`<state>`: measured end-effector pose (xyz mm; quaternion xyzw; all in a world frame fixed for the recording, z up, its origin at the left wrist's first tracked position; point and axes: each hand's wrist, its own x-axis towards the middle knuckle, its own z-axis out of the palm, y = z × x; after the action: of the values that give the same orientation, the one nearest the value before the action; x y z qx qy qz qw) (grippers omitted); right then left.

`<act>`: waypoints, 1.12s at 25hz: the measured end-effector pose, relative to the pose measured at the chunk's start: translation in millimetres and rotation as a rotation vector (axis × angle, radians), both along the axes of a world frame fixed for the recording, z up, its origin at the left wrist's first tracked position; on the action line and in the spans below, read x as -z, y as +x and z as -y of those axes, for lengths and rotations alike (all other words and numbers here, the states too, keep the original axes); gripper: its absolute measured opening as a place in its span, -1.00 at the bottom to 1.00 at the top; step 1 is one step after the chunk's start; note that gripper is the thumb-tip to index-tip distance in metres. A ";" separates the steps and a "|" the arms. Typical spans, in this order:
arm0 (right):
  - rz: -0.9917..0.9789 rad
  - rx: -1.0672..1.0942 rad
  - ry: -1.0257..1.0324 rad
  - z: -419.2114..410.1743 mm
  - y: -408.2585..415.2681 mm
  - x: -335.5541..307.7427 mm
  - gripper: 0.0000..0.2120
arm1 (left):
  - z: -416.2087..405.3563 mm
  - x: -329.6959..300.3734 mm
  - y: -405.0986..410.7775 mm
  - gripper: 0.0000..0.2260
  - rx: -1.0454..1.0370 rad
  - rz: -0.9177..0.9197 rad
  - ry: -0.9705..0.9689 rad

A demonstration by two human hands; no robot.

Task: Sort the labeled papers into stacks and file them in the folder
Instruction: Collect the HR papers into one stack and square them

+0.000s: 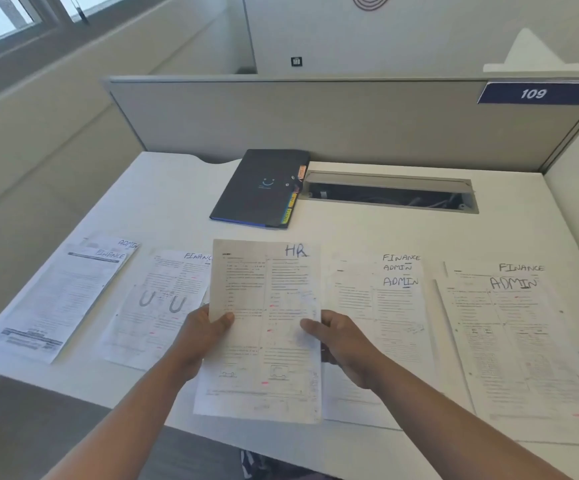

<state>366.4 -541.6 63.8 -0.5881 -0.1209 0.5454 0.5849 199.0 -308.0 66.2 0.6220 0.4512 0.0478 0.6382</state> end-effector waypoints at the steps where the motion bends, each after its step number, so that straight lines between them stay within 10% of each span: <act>1: -0.019 0.078 -0.034 -11.5 -6.8 5.2 -0.72 | -13.8 1.7 -10.3 -0.85 -0.023 -0.031 0.015; 9: 0.285 0.291 -0.474 -84.2 -54.2 44.3 -0.53 | -86.9 41.5 -56.3 -0.90 -0.034 -0.199 0.043; 13: 0.308 0.409 -0.629 -111.9 -62.8 51.8 -0.75 | -101.9 64.0 -56.4 -0.88 0.016 -0.208 0.019; 28: 0.631 0.442 -0.730 -130.8 -70.0 56.5 -0.82 | -107.0 78.1 -59.6 -0.86 0.063 -0.192 -0.024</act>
<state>296.4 -410.8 7.2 -0.9004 0.0338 0.2122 0.3783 139.4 -200.9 -11.9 0.6299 0.4911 -0.0372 0.6006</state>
